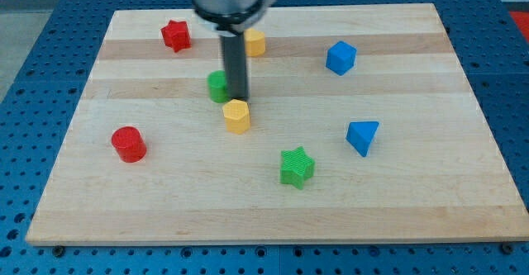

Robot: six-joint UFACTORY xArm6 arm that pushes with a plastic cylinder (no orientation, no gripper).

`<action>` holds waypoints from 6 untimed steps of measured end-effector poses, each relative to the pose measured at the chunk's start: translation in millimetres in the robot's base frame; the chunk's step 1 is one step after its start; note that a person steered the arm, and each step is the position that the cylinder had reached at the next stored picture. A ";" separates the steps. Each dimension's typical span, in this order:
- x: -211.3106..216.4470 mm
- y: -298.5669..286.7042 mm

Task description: Push the yellow heart close to the blue cube

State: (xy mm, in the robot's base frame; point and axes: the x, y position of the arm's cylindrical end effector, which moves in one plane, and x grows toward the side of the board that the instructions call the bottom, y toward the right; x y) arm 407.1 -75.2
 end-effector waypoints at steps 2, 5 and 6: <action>-39.5 -27.0; -119.5 2.3; -119.5 86.3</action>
